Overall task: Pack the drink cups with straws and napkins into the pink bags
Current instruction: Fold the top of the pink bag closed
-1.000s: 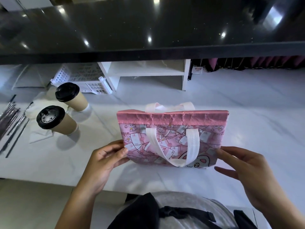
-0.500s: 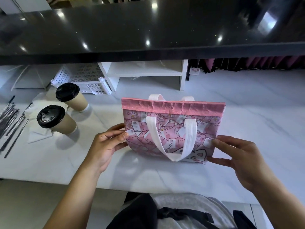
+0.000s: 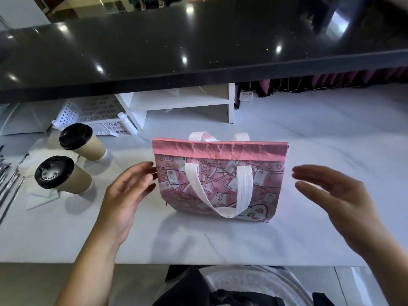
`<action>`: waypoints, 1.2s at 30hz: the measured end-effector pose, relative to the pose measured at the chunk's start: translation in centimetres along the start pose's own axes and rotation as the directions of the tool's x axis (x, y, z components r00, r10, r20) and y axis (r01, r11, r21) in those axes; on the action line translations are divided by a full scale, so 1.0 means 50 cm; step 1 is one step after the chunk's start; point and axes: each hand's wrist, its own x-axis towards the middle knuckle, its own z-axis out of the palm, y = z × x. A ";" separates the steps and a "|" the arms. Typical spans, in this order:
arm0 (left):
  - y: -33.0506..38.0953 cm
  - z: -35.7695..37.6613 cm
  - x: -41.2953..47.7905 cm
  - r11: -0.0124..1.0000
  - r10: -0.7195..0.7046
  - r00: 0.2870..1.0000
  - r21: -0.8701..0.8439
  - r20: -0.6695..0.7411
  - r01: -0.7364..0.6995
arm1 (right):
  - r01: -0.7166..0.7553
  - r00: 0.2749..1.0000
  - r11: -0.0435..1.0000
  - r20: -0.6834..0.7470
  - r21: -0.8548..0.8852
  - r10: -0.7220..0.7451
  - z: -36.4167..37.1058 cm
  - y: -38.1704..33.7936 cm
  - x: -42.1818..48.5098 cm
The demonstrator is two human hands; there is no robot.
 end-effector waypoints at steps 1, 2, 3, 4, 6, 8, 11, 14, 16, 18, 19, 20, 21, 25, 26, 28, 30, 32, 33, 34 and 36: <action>0.006 0.007 0.004 1.000 0.019 1.000 0.014 -0.017 -0.019 | 0.050 0.999 0.999 0.012 -0.013 -0.050 0.002 -0.009 0.010; 0.013 0.014 0.009 0.998 0.040 0.999 0.041 -0.019 -0.040 | 0.089 0.995 0.996 0.044 -0.021 -0.088 0.003 -0.018 0.022; 0.023 0.021 0.016 0.996 0.062 0.998 0.065 -0.004 -0.062 | 0.115 0.990 0.993 0.086 -0.034 -0.112 0.002 -0.028 0.035; 0.035 0.025 0.026 0.993 0.083 0.996 0.082 0.024 -0.085 | 0.129 0.984 0.990 0.127 -0.051 -0.122 0.004 -0.039 0.047; 0.063 0.025 0.049 0.987 0.115 0.986 0.101 0.118 -0.127 | 0.165 0.976 0.979 0.160 -0.121 -0.145 0.011 -0.056 0.064; 0.091 0.021 0.072 0.980 0.112 0.974 0.140 0.198 -0.142 | 0.200 0.975 0.965 0.133 -0.170 -0.179 0.024 -0.066 0.074; 0.119 0.020 0.095 0.959 0.114 0.974 0.233 0.197 -0.160 | 0.235 0.971 0.945 0.091 -0.226 -0.220 0.039 -0.076 0.080; 0.128 0.021 0.104 0.940 0.118 0.976 0.295 0.184 -0.169 | 0.234 0.972 0.929 0.076 -0.287 -0.222 0.044 -0.084 0.083; 0.129 0.015 0.110 0.936 0.113 0.970 0.306 0.214 -0.176 | 0.241 0.970 0.907 0.068 -0.347 -0.232 0.048 -0.090 0.084; 0.127 0.013 0.117 0.931 0.125 0.968 0.311 0.217 -0.190 | 0.249 0.967 0.886 0.055 -0.390 -0.247 0.053 -0.098 0.086; 0.128 0.015 0.118 0.929 0.138 0.968 0.312 0.211 -0.201 | 0.257 0.965 0.877 0.050 -0.405 -0.259 0.056 -0.105 0.087; 0.131 0.015 0.121 0.924 0.157 0.966 0.316 0.206 -0.218 | 0.262 0.963 0.872 0.046 -0.414 -0.267 0.059 -0.113 0.089; 0.136 0.015 0.123 0.921 0.168 0.964 0.316 0.206 -0.228 | 0.263 0.962 0.874 0.043 -0.409 -0.270 0.061 -0.122 0.091; 0.180 0.006 0.138 0.902 0.198 0.946 0.331 0.258 -0.279 | 0.269 0.962 0.887 0.052 -0.376 -0.270 0.066 -0.181 0.106; 0.199 0.006 0.144 0.893 0.218 0.939 0.333 0.268 -0.302 | 0.279 0.958 0.884 0.050 -0.374 -0.281 0.065 -0.203 0.110; 0.249 0.011 0.158 0.875 0.264 0.926 0.336 0.271 -0.348 | 0.306 0.947 0.875 0.026 -0.374 -0.320 0.065 -0.251 0.122; 0.310 0.020 0.179 0.834 0.332 0.899 0.357 0.284 -0.421 | 0.340 0.931 0.867 0.002 -0.363 -0.364 0.066 -0.302 0.140; 0.371 0.030 0.214 0.781 0.404 0.864 0.380 0.298 -0.496 | 0.355 0.924 0.878 -0.019 -0.320 -0.381 0.068 -0.350 0.168; 0.402 0.036 0.232 0.760 0.435 0.847 0.379 0.306 -0.528 | 0.349 0.926 0.886 -0.029 -0.305 -0.375 0.070 -0.374 0.185; 0.431 0.042 0.252 0.739 0.465 0.829 0.380 0.310 -0.557 | 0.340 0.929 0.894 -0.040 -0.292 -0.367 0.070 -0.396 0.204; 0.486 0.060 0.286 0.705 0.500 0.808 0.394 0.313 -0.589 | 0.305 0.942 0.920 -0.066 -0.245 -0.330 0.074 -0.434 0.241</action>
